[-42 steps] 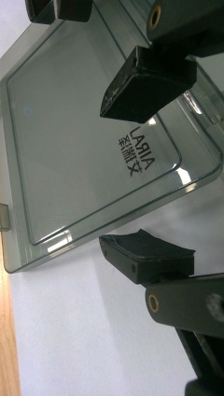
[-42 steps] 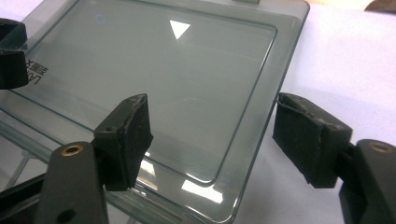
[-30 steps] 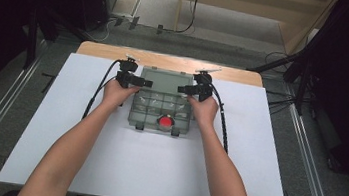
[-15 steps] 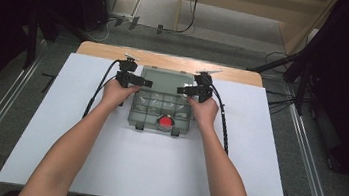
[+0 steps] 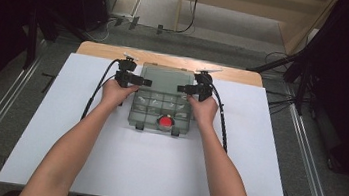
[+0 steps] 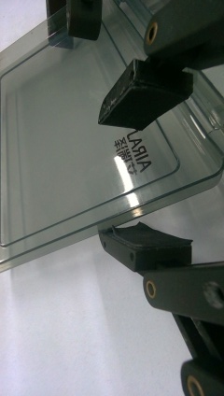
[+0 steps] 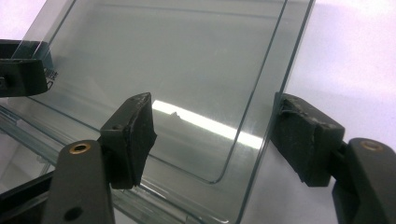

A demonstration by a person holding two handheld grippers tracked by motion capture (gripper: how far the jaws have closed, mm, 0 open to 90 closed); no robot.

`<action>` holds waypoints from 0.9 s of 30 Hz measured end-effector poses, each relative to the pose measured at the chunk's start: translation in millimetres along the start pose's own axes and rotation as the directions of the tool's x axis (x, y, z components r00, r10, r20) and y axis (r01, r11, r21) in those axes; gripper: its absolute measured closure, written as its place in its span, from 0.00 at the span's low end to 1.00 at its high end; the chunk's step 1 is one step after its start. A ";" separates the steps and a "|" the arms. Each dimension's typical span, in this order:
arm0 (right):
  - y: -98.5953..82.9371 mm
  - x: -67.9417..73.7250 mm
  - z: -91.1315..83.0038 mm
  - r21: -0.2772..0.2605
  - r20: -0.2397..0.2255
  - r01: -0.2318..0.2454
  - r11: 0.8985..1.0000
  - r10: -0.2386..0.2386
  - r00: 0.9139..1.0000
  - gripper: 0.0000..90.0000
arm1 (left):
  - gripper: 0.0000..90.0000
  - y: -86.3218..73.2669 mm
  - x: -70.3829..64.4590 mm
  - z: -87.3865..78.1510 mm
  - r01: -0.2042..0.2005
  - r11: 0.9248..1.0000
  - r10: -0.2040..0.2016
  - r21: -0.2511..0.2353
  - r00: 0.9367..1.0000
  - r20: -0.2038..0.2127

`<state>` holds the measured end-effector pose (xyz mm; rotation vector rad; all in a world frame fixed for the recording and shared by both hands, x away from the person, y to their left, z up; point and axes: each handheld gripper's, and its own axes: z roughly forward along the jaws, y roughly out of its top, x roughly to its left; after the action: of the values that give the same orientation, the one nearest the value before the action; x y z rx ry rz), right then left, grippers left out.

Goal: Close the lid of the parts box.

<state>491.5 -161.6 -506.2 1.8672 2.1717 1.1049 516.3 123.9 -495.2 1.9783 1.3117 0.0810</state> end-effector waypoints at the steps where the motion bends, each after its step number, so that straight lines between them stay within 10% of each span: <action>1: 0.6 0.1 -0.4 -0.002 0.000 0.004 1.000 -0.004 1.000 0.37 | 0.44 -0.2 -0.5 -0.6 -0.006 1.000 0.006 -0.006 1.000 -0.003; 27: 5.6 5.5 -20.6 -0.080 -0.002 0.069 0.994 -0.069 0.998 0.42 | 0.52 1.9 -7.4 -17.8 -0.050 0.996 0.049 -0.077 0.999 -0.009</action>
<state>484.7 -166.2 -485.8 1.7454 2.1431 1.1653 506.5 127.2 -478.8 1.9470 1.2460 0.1606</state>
